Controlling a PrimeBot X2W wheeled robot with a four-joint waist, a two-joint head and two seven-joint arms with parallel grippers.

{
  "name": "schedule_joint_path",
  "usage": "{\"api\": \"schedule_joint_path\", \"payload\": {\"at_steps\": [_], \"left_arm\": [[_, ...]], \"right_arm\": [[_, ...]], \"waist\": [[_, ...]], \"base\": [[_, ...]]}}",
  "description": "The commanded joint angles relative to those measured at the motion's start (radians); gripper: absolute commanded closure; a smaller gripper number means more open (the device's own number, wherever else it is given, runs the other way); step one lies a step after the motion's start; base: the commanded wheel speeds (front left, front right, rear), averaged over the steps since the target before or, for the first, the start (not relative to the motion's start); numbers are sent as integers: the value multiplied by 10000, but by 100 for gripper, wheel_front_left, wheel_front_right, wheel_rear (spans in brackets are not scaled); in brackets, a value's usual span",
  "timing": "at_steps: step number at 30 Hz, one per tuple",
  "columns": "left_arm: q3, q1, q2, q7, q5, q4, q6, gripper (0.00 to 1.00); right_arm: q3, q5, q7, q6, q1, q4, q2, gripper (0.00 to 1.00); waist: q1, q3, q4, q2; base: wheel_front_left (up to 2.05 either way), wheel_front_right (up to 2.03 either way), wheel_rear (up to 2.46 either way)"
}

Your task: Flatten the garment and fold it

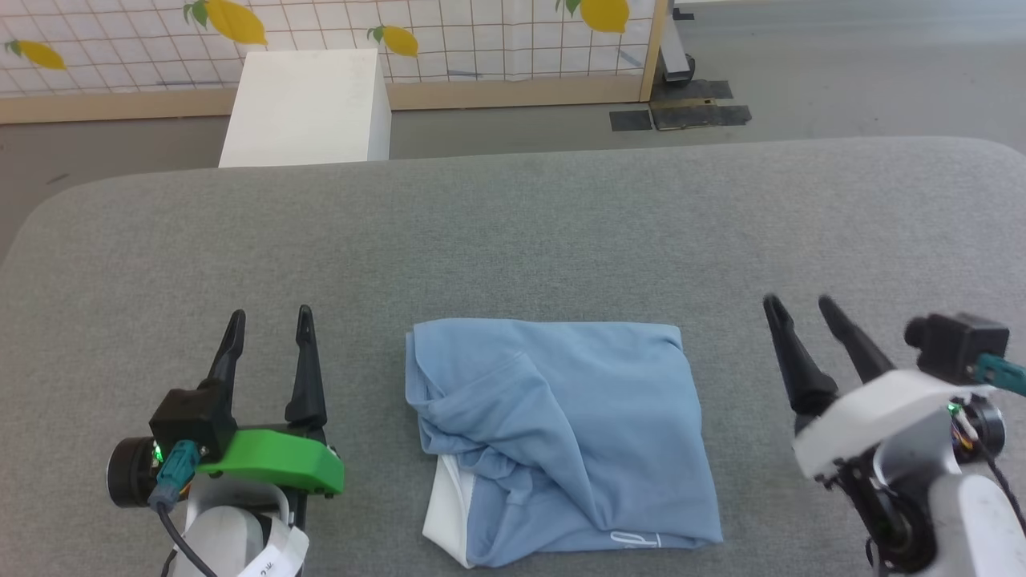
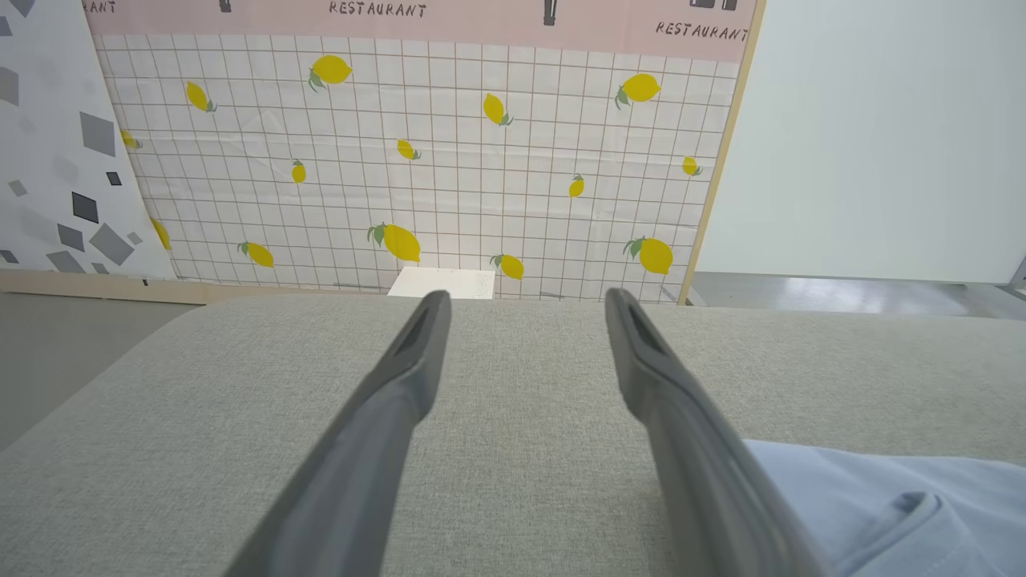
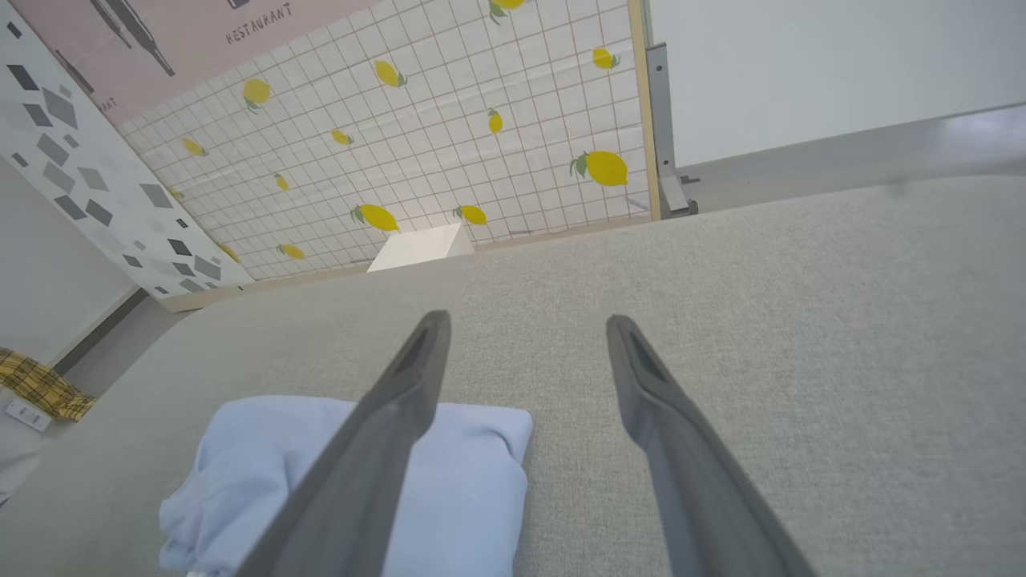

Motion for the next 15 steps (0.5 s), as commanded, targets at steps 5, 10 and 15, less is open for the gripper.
{"api": "schedule_joint_path", "payload": {"at_steps": [5, 10, 15], "left_arm": [[-8, 117, -26, -38, -40, 12, -74, 0], [-30, 24, -26, -38, 1, 35, -110, 0], [-85, -47, -26, -38, -2, 53, -115, 0]], "right_arm": [[-983, 2770, 2145, -15, 440, 1380, 11, 0], [-953, 4935, 3660, -15, 282, 2526, 11, 0], [-521, 6236, 4629, -15, 60, 3331, 12, 0]], "waist": [[0, 104, 134, -1], [0, 247, 346, -1], [0, 368, 558, -1]], "base": [[0, 0, 0], [0, 0, 0], [0, 0, 0]]}}
